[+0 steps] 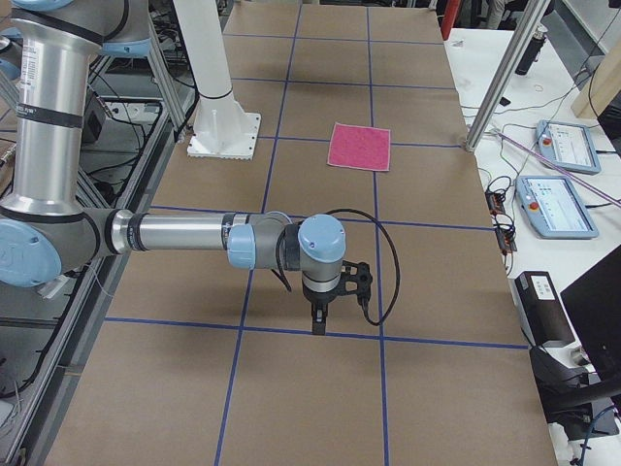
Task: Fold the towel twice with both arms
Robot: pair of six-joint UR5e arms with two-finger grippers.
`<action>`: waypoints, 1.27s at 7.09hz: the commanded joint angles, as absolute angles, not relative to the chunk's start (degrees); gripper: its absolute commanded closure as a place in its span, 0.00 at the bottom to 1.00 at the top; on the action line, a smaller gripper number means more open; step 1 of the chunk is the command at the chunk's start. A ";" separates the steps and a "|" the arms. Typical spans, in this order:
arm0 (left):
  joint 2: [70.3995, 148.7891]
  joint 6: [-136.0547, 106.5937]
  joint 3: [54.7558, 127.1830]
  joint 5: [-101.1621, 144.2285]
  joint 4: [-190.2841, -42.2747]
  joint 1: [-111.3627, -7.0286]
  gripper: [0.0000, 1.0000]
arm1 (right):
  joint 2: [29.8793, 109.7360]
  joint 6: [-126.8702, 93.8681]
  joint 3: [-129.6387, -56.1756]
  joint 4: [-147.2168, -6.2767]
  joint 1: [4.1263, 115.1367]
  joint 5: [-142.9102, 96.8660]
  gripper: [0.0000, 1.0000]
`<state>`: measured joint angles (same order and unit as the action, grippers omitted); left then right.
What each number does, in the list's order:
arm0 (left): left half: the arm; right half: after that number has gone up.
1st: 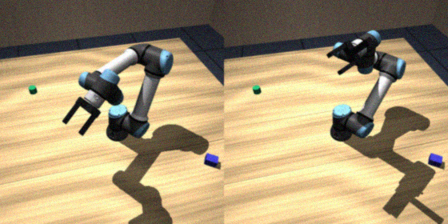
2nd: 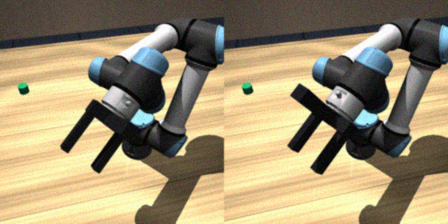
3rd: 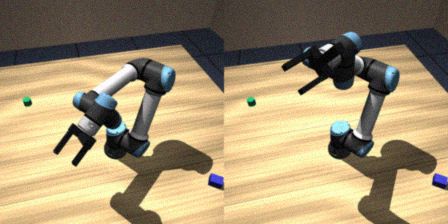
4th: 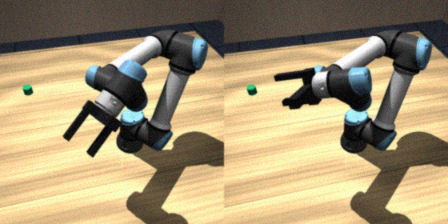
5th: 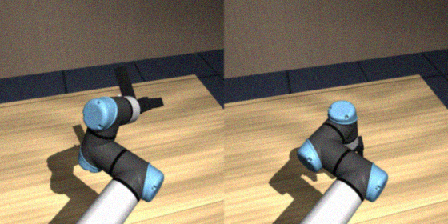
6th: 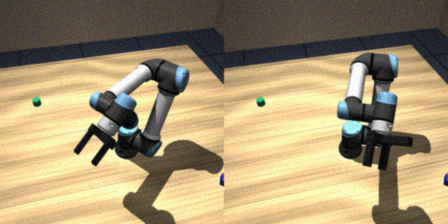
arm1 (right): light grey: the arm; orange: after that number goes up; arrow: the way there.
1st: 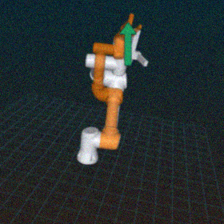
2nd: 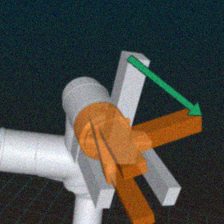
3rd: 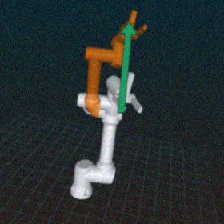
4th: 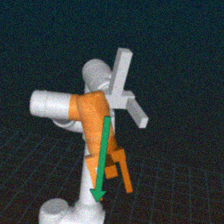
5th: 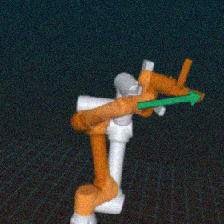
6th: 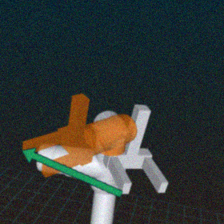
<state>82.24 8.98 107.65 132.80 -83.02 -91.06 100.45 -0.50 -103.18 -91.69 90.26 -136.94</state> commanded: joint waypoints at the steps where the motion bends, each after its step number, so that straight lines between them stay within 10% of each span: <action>1: 84.01 8.79 107.41 133.24 -84.01 -90.88 0.00 | 100.02 -0.97 -102.75 -91.58 90.26 -142.03 0.00; 9: 90.44 -10.83 104.15 137.72 -101.92 -80.28 0.00 | 96.07 -16.11 -104.84 -79.98 83.09 -139.66 0.00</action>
<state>90.06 -3.40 103.49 137.70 -98.25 -84.31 96.84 -9.09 -103.46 -80.61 86.25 -140.16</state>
